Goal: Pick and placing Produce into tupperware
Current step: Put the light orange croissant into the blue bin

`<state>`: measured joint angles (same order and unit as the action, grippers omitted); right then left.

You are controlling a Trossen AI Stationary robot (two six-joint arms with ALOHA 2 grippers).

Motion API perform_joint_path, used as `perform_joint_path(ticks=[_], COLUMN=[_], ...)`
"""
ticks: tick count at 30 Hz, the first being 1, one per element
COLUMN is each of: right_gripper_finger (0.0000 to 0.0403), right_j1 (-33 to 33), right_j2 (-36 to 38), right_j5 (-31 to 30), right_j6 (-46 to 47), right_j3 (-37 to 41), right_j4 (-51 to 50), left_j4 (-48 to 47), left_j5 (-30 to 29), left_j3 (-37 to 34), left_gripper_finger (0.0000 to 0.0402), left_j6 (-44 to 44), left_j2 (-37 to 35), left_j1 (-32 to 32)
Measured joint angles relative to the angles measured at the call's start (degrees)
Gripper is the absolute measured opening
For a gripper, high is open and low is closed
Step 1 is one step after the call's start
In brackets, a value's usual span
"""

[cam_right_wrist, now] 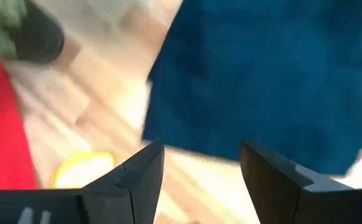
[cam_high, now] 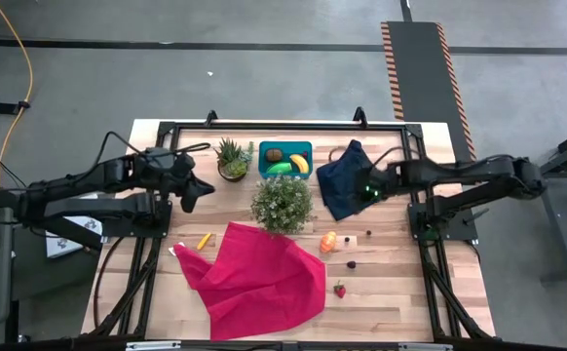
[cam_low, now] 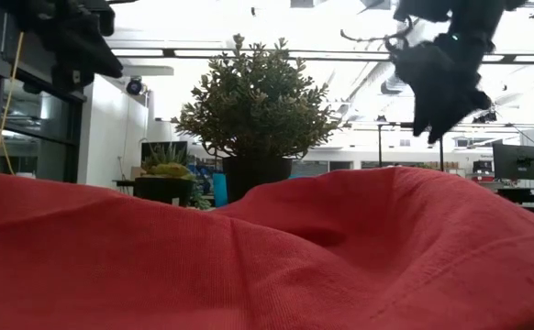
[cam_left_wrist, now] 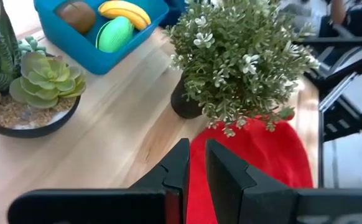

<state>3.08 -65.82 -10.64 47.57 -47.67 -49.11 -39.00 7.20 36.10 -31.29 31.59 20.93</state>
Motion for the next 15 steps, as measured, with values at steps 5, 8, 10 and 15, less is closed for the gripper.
perform_joint_path(ticks=[5, 8, 10, 15], right_gripper_finger=[0.0199, 0.0199, 0.0199, 0.0199], right_j1=[-5.94, -8.61, -10.15, -12.86], right_j2=[0.00, 0.00, 0.00, 0.00], right_j5=[2.29, 2.35, 2.36, 4.03], right_j6=[7.13, 10.62, 11.97, 17.00], right_j3=[6.33, 7.29, 7.29, 7.29], right_j4=[8.65, 9.95, 9.90, 10.02], left_j4=[0.02, -0.01, -0.04, -0.03], left_j5=[-0.07, -0.13, -0.14, -0.15], left_j3=[-1.20, -1.66, -2.11, -4.21], left_gripper_finger=[0.0040, 0.0040, 0.0040, 0.0040], left_j6=[-1.59, -2.07, -2.17, -4.08], left_j2=[-5.29, -7.29, -8.35, -9.69], left_j1=[0.00, 0.00, 0.00, 0.00])
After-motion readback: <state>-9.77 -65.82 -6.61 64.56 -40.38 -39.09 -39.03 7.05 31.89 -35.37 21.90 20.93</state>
